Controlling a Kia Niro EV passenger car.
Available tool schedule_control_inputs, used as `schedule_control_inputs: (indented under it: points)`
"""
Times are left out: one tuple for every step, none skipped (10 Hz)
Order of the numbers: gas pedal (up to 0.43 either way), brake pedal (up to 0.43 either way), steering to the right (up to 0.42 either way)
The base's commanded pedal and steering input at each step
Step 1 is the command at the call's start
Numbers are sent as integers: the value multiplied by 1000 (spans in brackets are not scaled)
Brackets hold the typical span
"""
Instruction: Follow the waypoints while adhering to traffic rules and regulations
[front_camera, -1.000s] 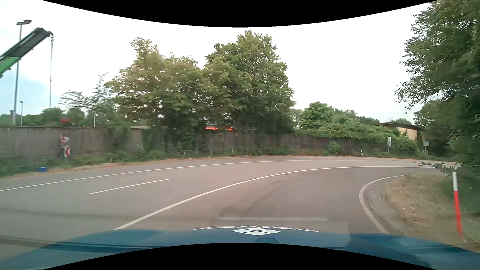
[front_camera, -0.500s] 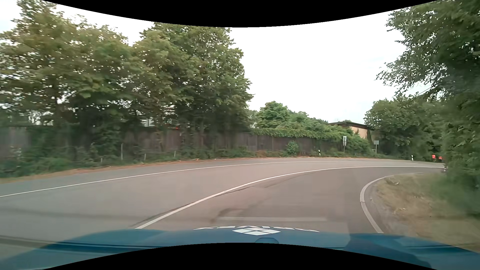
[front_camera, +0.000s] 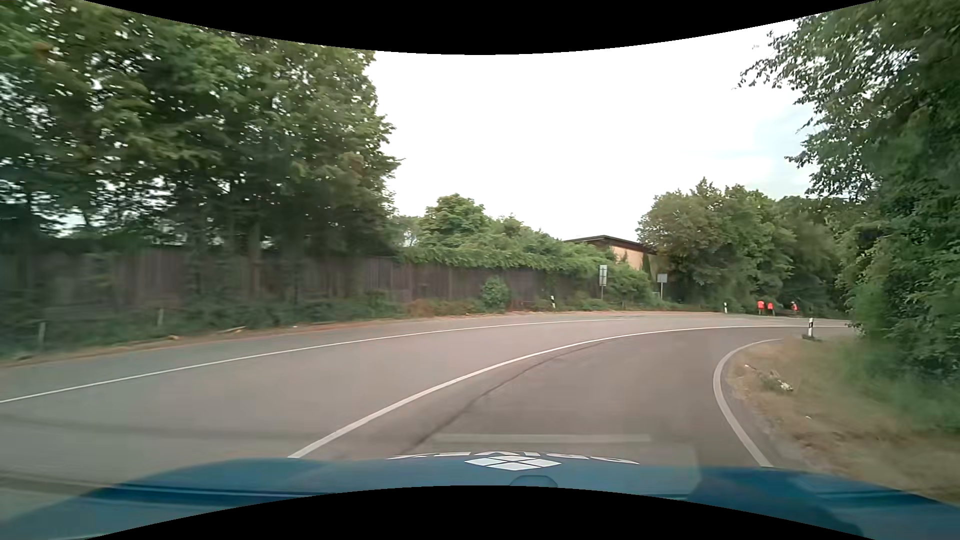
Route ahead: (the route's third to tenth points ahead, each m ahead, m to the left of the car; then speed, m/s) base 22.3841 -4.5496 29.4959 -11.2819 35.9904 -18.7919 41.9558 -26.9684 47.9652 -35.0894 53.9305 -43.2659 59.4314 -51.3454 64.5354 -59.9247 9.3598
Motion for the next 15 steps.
schedule_control_inputs:
  points:
    - [209, 0, 191]
    - [209, 0, 191]
    - [228, 0, 190]
    - [228, 0, 189]
    - [228, 0, 185]
    - [240, 0, 174]
    - [240, 0, 168]
    - [240, 0, 163]
    - [240, 0, 155]
    - [248, 0, 149]
    - [260, 0, 142]
    - [260, 0, 139]
    - [268, 0, 135]
    - [280, 0, 127]
    - [287, 0, 120]
